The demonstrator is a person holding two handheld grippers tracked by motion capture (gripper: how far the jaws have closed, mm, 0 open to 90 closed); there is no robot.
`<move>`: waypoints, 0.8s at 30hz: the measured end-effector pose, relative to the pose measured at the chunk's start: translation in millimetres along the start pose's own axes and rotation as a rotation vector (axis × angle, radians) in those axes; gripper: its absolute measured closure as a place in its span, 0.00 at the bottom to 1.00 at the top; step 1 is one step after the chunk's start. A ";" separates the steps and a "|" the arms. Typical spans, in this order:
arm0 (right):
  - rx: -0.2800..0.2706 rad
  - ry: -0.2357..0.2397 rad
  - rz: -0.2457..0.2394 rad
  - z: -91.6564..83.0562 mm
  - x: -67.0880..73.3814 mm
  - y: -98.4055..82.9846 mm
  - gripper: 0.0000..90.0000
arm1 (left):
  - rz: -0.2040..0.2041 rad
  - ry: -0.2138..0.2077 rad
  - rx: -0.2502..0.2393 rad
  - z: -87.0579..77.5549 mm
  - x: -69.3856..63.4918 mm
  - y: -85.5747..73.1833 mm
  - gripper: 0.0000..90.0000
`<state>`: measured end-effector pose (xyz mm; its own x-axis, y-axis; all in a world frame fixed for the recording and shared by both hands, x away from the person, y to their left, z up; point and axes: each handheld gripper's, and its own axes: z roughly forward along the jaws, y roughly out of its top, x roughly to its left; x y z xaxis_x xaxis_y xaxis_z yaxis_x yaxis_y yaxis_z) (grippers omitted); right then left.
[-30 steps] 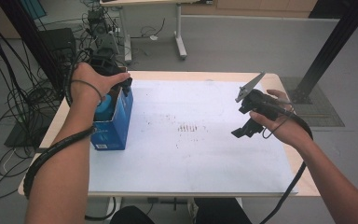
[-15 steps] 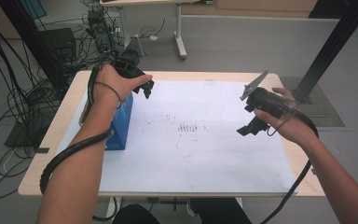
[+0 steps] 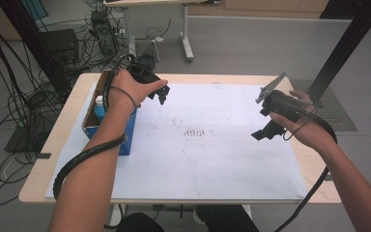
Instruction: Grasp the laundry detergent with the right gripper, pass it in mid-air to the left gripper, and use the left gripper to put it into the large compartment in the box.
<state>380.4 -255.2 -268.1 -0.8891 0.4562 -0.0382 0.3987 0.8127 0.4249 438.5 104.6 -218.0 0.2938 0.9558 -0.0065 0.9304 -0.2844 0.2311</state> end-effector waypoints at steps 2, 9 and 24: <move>0.000 0.003 -0.004 0.6 -0.9 0.0 0.06 | 0.000 -0.001 0.000 1.4 -1.2 1.1 0.10; -0.001 0.007 -0.001 0.8 -4.0 0.0 0.06 | 0.001 0.004 0.005 3.7 -3.4 4.5 0.10; 0.002 0.004 -0.004 -0.4 -6.0 1.0 0.06 | 0.004 0.015 -0.010 4.9 -4.1 5.8 0.10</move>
<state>386.0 -257.2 -267.1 -0.8916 0.4513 -0.0369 0.3952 0.8155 0.4227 443.7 98.7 -221.4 0.2941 0.9557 0.0086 0.9271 -0.2875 0.2405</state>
